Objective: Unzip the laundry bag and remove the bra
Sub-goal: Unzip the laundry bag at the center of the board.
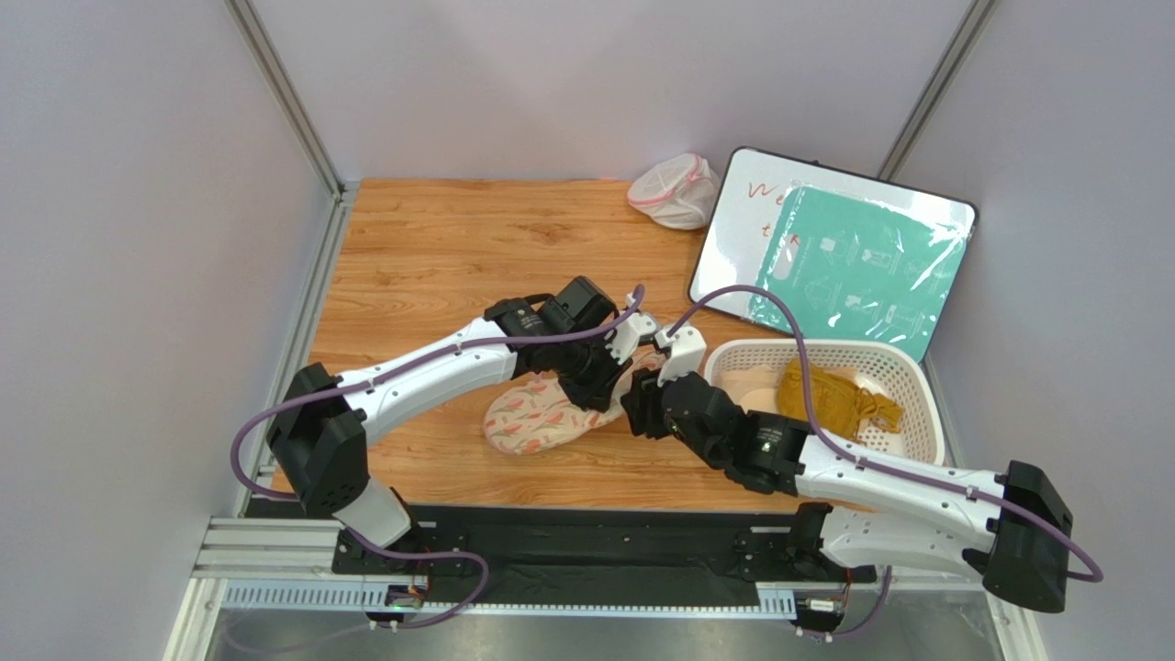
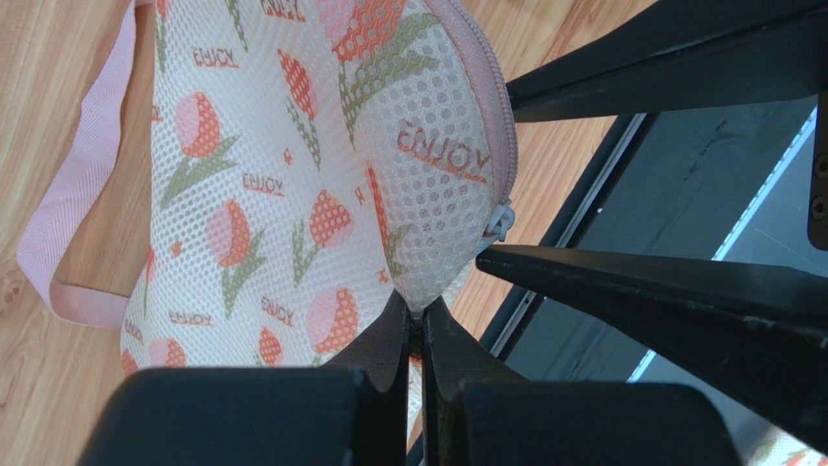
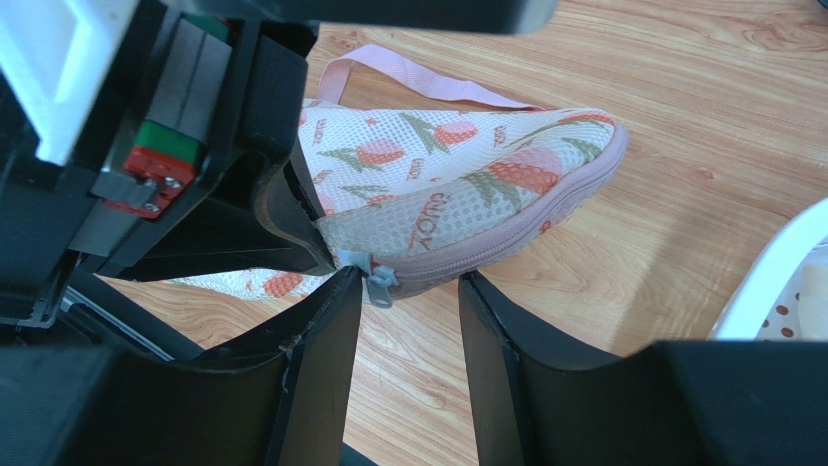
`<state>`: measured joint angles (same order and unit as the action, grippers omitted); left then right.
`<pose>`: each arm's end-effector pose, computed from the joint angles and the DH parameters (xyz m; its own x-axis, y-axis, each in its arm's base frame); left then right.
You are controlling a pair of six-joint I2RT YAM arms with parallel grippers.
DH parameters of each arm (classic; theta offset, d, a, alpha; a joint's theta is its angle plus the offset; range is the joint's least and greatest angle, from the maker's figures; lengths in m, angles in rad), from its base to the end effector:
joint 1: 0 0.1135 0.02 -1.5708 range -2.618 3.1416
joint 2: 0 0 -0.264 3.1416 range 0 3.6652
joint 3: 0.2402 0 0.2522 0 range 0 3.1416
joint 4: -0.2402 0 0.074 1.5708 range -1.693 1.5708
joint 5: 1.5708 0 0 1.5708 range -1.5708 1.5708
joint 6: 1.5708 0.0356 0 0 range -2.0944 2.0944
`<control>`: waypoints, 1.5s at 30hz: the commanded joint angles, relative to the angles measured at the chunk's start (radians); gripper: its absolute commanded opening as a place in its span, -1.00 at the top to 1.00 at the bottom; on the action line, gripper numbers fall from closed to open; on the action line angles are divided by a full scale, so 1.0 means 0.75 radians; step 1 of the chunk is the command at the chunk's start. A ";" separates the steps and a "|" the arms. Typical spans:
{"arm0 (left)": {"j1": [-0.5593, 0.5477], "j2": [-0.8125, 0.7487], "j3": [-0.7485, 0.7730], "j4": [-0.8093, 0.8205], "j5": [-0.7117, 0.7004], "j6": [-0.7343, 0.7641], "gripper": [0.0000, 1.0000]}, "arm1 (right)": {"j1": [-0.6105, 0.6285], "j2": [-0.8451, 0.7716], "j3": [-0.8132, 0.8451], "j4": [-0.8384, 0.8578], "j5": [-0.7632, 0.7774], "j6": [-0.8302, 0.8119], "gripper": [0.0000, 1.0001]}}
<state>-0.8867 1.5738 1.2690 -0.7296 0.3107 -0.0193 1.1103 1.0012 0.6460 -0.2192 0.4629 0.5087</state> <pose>0.1986 -0.2608 0.2685 -0.5593 0.6568 -0.5059 0.8260 0.4934 -0.2726 0.1107 0.1874 0.2494 -0.5201 -0.0679 -0.8514 -0.4370 0.8776 0.1970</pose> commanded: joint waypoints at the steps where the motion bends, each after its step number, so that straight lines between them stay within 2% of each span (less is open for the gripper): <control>1: -0.002 0.000 0.053 0.007 0.042 -0.021 1.00 | 0.029 0.023 0.067 0.073 0.041 0.054 0.07; 13: 0.000 -0.008 0.055 0.014 0.081 -0.025 1.00 | 0.056 0.084 0.102 0.035 0.099 0.097 0.10; 21: -0.002 -0.010 0.053 0.016 0.081 -0.021 1.00 | 0.056 0.099 0.124 -0.002 0.176 0.117 0.35; 25: 0.000 -0.004 0.055 0.005 0.056 -0.019 1.00 | 0.056 0.087 0.124 -0.027 0.191 0.119 0.57; 33: -0.002 0.000 0.055 0.001 0.044 -0.017 1.00 | 0.056 0.029 0.086 -0.053 0.232 0.146 0.75; 39: -0.002 0.014 0.063 -0.017 0.019 -0.009 1.00 | 0.054 -0.003 0.079 -0.111 0.254 0.148 0.73; 45: -0.002 0.021 0.069 -0.031 0.023 0.003 1.00 | 0.048 -0.044 0.053 -0.123 0.236 0.109 0.60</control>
<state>-0.8906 1.5803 1.2926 -0.7136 0.3347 -0.0208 1.1515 1.0092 0.6960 -0.3019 0.5739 0.6044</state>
